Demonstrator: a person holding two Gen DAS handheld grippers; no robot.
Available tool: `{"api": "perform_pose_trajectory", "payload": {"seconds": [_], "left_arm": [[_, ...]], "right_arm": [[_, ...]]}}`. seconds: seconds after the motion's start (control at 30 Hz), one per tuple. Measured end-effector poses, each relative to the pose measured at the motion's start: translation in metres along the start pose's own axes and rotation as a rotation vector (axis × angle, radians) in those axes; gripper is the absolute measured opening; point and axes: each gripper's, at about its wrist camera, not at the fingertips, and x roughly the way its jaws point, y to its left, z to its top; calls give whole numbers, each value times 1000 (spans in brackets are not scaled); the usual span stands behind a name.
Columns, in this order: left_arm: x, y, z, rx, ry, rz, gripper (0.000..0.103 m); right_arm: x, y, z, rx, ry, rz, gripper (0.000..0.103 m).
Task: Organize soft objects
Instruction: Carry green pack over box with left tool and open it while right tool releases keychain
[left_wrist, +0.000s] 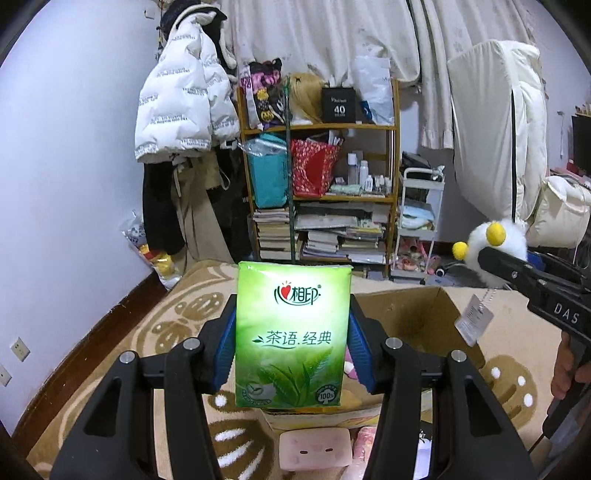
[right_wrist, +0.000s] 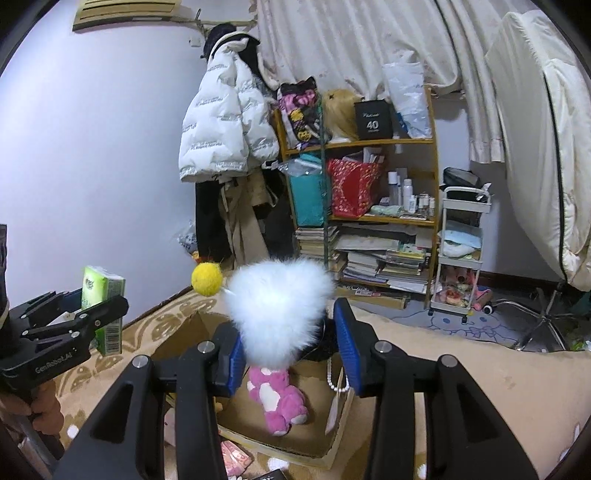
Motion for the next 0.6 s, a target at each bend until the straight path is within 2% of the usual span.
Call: {"api": "perform_pose_trajectory", "payload": {"seconds": [0.23, 0.37, 0.6], "left_arm": [[26, -3, -7, -1, 58, -29, 52], [37, -7, -12, 25, 71, -9, 52], [51, -8, -18, 26, 122, -32, 52]], "right_arm": [[25, -3, -15, 35, 63, 50, 46], [32, -2, -23, 29, 89, 56, 46], [38, -5, -32, 38, 124, 59, 47]]}}
